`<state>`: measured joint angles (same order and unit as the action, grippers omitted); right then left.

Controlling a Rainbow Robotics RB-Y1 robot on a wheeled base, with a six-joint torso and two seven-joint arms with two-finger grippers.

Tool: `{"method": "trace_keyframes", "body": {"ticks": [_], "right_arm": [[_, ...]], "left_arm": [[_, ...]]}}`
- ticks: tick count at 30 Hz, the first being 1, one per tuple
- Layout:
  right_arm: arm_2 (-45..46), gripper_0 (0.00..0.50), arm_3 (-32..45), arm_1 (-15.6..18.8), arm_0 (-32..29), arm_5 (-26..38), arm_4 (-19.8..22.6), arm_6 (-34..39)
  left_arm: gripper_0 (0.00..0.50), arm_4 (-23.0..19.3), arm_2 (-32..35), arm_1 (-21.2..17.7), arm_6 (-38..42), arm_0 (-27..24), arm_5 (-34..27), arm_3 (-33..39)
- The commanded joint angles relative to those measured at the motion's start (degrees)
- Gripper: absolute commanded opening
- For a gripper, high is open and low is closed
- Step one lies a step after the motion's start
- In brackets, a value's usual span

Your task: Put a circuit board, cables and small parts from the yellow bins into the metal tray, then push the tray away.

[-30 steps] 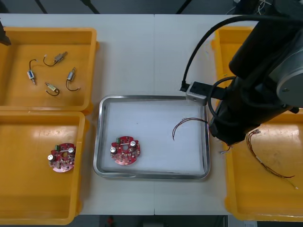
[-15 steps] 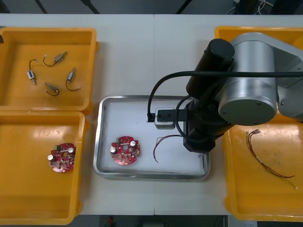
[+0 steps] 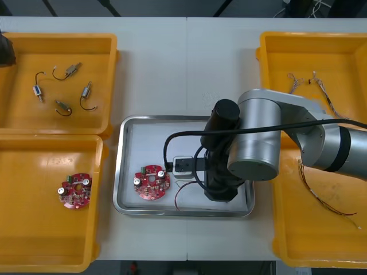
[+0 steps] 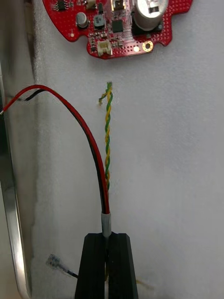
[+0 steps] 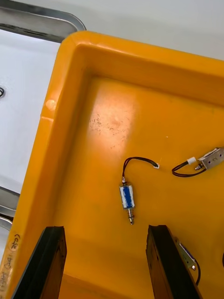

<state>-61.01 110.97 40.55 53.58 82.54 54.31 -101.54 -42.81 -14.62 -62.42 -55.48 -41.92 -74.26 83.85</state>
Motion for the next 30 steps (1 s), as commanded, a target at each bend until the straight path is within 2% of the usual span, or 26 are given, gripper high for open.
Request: {"method": "trace_keyframes", "body": {"ticks": [1, 5, 7, 8, 9, 10, 11, 13, 19, 24, 30], "right_arm": [[-3.5, 0.0, -0.8, -1.7, 2.0, -3.1, -2.3, -1.1], [-4.0, 0.002, -1.0, -1.8, 2.0, -3.5, -2.8, -0.9], [-4.0, 0.06, -1.1, -1.8, 2.0, -3.5, -2.8, -0.9], [-4.0, 0.16, -1.1, -1.8, 2.0, -3.5, -2.9, -0.9], [-4.0, 0.294, -1.0, -1.8, 2.0, -3.6, -3.2, -0.9], [-4.0, 0.345, -0.9, -1.7, 2.0, -3.8, -3.4, -0.9], [-4.0, 0.435, -0.8, -1.5, 2.0, -4.2, -3.8, -0.9], [-3.9, 0.5, -0.5, -1.2, 2.1, -4.6, -4.0, -0.7], [-1.6, 0.5, 1.8, 0.9, 2.0, -3.7, -2.7, 0.3], [5.4, 0.5, 5.9, 2.3, 2.0, 3.2, 0.1, 4.6], [13.4, 0.5, 6.9, 3.4, 2.0, 10.4, 4.6, 11.7]], "left_arm": [[0.5, 0.8, -4.0, 1.5, 1.6, -5.6, 3.0, -3.9], [0.5, 0.5, -6.6, 2.7, 1.8, -7.4, 5.2, -7.0], [0.5, -0.2, -6.7, 3.3, 2.0, -7.6, 5.9, -8.4], [0.5, -0.7, -6.7, 3.7, 1.9, -7.6, 6.7, -9.3], [0.5, -1.1, -6.7, 3.9, 1.8, -7.6, 7.5, -10.0], [0.5, -1.4, -6.7, 4.0, 1.8, -7.6, 7.9, -10.4], [0.5, -2.0, -6.7, 4.1, 1.8, -7.6, 8.8, -11.3], [0.5, -2.8, -6.7, 4.3, 1.5, -7.6, 9.7, -12.3], [0.5, -2.5, -9.5, 4.6, 1.7, -7.6, 11.8, -12.9], [0.5, -1.7, -12.5, 4.6, 2.2, -7.6, 13.3, -14.1], [0.5, -1.3, -15.0, 4.7, 2.0, -7.6, 16.3, -16.2]]}}
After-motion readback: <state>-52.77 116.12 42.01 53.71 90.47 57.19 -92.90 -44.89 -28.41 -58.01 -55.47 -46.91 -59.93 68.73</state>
